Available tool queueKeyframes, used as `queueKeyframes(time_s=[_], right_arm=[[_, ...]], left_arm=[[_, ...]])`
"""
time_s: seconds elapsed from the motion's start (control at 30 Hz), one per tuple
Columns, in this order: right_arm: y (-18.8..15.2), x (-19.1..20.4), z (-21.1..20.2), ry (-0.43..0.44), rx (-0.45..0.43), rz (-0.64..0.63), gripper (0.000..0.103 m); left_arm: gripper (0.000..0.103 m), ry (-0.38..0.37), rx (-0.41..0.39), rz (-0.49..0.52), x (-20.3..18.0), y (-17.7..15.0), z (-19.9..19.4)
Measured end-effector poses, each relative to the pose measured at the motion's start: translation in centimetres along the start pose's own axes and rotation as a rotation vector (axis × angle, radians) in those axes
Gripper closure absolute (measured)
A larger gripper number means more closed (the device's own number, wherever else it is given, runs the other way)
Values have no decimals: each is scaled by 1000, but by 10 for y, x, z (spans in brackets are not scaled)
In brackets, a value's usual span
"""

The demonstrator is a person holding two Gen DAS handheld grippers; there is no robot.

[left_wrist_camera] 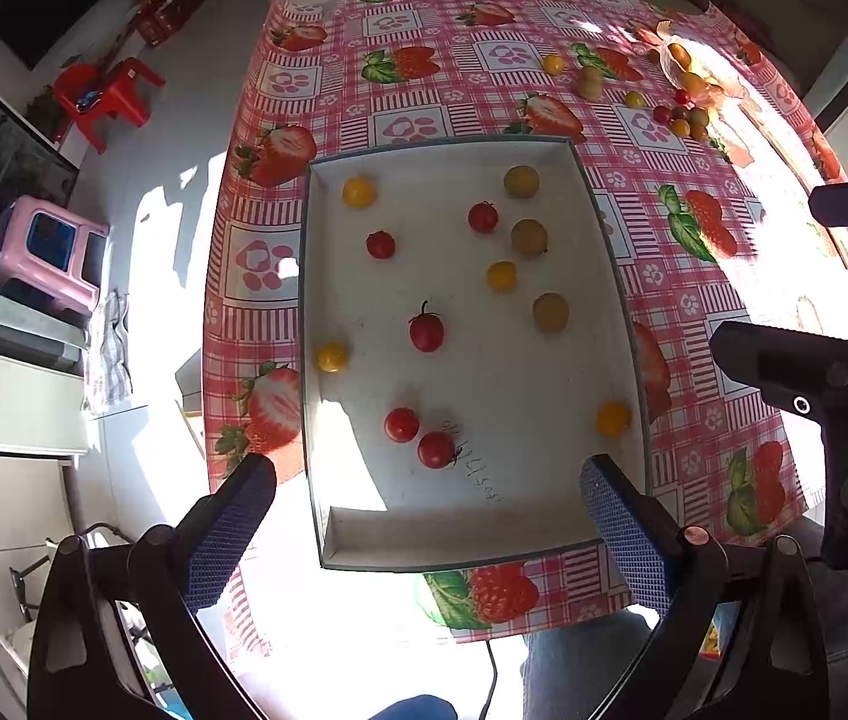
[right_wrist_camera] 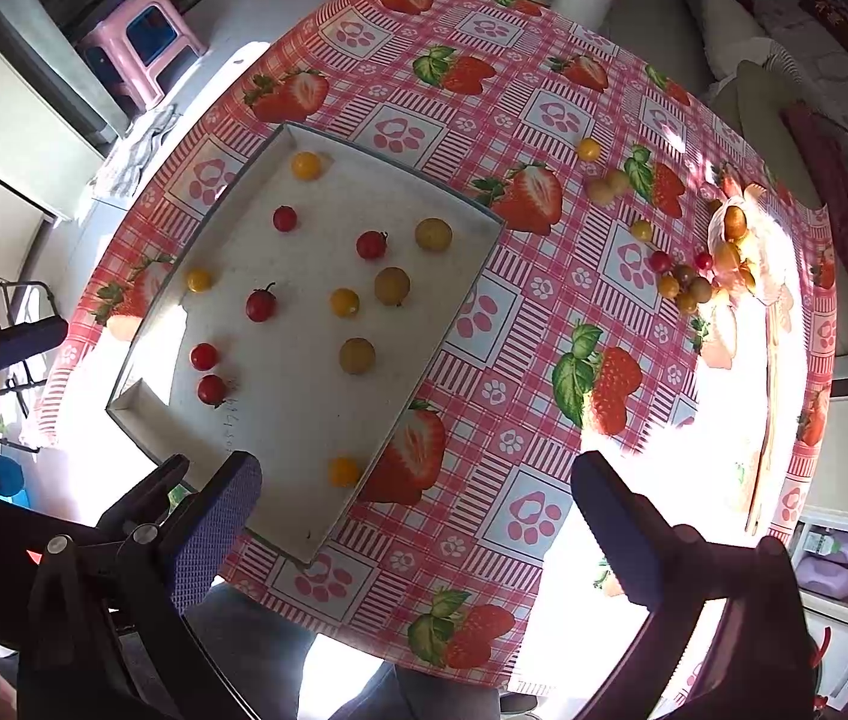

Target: Organize fruits

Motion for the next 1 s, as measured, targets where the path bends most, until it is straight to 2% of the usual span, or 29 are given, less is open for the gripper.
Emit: queueKeyframes(time_s=[0.73,1.0], right_arm=[[-1,2,1,5,1,7,0],[-2,2,1,7,3,7,0]], left_arm=[[1,6,6,9,2,-1,1],[1,12,-36,29,2,3,-6]])
Point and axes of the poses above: each gripper's, at about its wrist camera, not at the fingertips, and z roughly the way its jaws point, x to its left, y to its top, the point moved 10 cm from there along z, roughly the way its jaws point, and after that the axes turned 3 degrees about y, right-handed, at the moved point
